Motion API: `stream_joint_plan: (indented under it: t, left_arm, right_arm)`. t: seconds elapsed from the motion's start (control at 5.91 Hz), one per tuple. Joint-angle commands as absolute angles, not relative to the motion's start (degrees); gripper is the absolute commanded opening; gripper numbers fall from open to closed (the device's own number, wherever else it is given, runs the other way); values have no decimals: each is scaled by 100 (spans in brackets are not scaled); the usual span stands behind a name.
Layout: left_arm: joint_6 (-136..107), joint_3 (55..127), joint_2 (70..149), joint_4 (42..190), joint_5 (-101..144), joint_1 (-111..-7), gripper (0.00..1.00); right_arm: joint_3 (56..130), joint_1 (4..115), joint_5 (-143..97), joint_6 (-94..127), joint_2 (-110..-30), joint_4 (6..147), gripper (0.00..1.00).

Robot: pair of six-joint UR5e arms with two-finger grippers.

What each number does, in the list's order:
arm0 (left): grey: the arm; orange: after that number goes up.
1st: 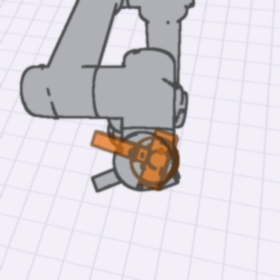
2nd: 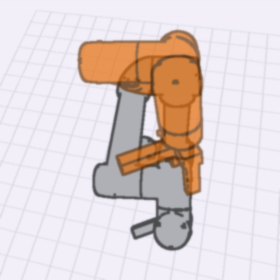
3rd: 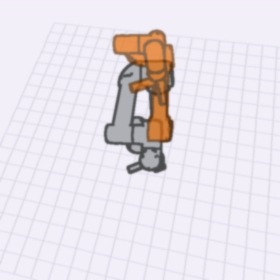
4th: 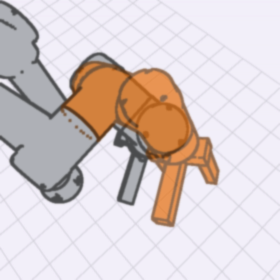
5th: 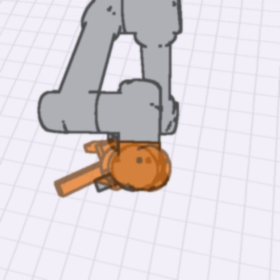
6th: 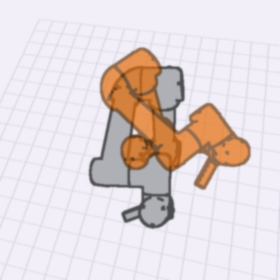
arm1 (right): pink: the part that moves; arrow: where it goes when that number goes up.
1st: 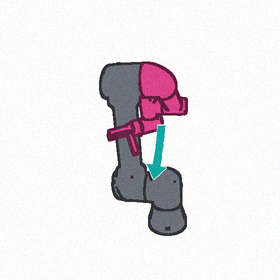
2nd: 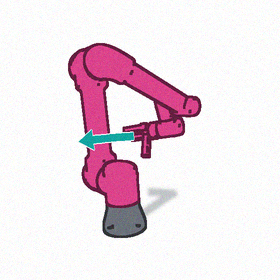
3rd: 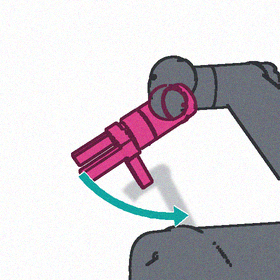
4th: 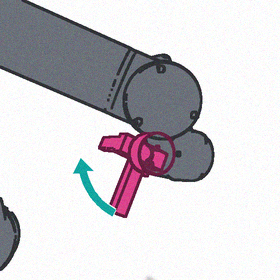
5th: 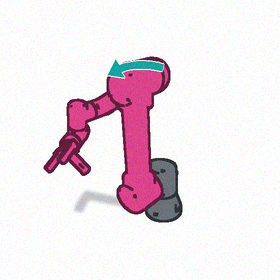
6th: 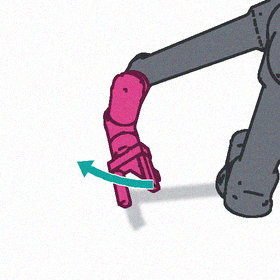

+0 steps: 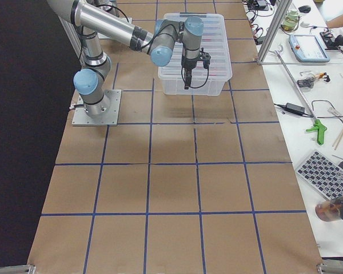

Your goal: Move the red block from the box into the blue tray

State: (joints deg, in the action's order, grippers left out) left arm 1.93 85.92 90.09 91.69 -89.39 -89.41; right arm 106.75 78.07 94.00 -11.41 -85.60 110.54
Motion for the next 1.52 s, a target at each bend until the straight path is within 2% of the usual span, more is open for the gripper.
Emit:
stream_joint_plan:
  t: [0.0,1.35]
  left_arm:
    - [193,8587,9017,9167,-8938,-8939,98]
    - [211,8596,9009,9176,-8912,-8947,98]
  right_arm:
    - [10670,7577,9404,-1449,-8561,11118,100]
    - [10670,6664,9475,-2319,-8596,11118,100]
